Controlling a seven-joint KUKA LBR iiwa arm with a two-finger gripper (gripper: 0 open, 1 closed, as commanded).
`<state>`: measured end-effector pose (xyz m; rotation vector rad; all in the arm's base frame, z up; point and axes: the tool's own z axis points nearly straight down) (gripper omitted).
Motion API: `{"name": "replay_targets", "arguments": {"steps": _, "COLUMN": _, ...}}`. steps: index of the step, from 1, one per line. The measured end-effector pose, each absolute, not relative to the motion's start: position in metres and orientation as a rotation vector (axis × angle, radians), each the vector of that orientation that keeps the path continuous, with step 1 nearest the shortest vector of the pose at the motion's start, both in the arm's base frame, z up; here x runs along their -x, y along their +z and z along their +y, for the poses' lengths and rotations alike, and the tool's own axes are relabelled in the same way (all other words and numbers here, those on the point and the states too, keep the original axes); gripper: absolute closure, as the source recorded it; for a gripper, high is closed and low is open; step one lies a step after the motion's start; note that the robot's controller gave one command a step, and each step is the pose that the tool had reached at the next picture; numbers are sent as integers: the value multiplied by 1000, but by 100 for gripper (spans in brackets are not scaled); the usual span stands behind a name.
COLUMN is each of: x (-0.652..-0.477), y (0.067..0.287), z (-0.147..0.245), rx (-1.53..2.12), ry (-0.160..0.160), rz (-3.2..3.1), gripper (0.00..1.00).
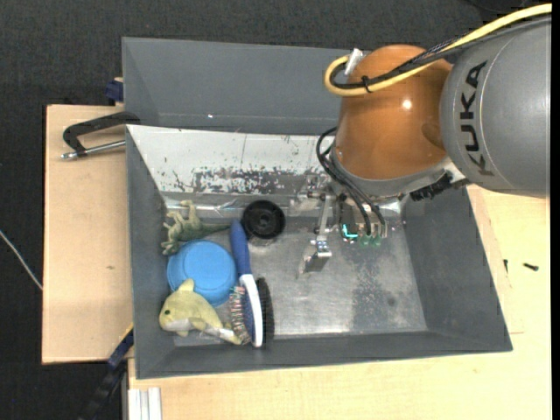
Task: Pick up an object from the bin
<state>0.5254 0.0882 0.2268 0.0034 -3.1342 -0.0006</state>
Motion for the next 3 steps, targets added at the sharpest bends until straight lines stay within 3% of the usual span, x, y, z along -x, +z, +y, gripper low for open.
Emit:
{"name": "replay_targets", "arguments": {"steps": 1, "x": -595, "y": 88, "z": 132, "rx": -43, "ry": -6, "rz": -3158, "gripper": 0}}
{"name": "replay_targets", "arguments": {"steps": 2, "x": -581, "y": 99, "z": 177, "rx": 583, "ry": 26, "rz": -3084, "gripper": 0}}
{"name": "replay_targets", "arguments": {"steps": 3, "x": -563, "y": 100, "z": 176, "rx": 1106, "ry": 49, "rz": -2930, "gripper": 0}}
